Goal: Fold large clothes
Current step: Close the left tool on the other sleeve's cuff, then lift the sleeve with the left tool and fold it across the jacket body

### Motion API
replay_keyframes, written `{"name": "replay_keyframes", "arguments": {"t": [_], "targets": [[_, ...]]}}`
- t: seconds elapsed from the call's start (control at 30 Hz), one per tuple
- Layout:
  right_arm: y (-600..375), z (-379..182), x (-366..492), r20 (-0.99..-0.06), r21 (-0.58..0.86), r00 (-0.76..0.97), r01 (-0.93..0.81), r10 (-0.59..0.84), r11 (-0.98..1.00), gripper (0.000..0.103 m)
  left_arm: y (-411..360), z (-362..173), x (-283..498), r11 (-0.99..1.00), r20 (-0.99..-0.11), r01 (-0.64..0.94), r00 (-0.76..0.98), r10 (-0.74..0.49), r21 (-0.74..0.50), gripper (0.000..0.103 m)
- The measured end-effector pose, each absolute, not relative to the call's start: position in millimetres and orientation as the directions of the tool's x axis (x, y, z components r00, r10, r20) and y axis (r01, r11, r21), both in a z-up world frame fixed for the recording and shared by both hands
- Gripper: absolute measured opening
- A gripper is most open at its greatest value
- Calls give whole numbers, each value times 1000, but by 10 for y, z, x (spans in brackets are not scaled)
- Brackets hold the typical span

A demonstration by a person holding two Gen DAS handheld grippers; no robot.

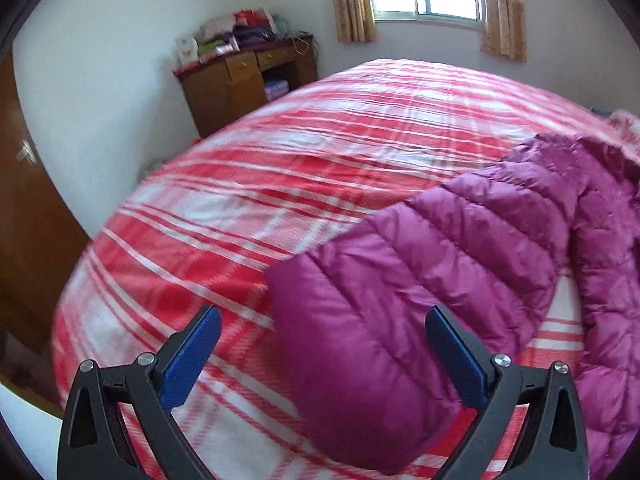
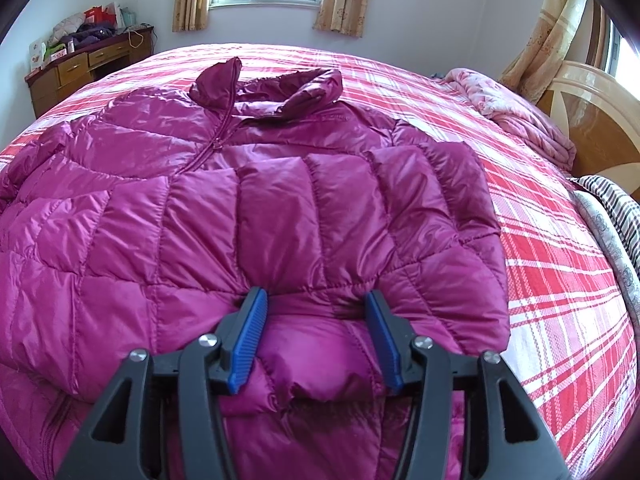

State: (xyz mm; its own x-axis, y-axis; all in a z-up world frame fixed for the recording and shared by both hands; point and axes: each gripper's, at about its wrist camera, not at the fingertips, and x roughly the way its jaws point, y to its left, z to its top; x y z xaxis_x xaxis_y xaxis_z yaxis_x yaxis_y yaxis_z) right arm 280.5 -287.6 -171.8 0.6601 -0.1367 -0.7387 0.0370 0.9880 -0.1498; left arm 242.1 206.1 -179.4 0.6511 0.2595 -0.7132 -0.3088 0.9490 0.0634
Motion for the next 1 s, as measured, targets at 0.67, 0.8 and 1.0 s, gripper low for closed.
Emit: {"name": "replay_keyframes", "arguments": {"t": [0.67,0.8,1.0], "targets": [[-2969,-1227,2403,-674,-85,738,-26,-38,996,58,1650,-533,2618,921,-399,-266,841,365,284,9],[-3112,-1103,2278,-655,-60,755,-29,-17,998,61,1287,-229,2604,945,-360,-181,891,274,271,9],[-3215,-1155,2133,-650,-48,760,-26,-12,999,61,612,141,2478,952,-298,-38,945,133,304,9]]}}
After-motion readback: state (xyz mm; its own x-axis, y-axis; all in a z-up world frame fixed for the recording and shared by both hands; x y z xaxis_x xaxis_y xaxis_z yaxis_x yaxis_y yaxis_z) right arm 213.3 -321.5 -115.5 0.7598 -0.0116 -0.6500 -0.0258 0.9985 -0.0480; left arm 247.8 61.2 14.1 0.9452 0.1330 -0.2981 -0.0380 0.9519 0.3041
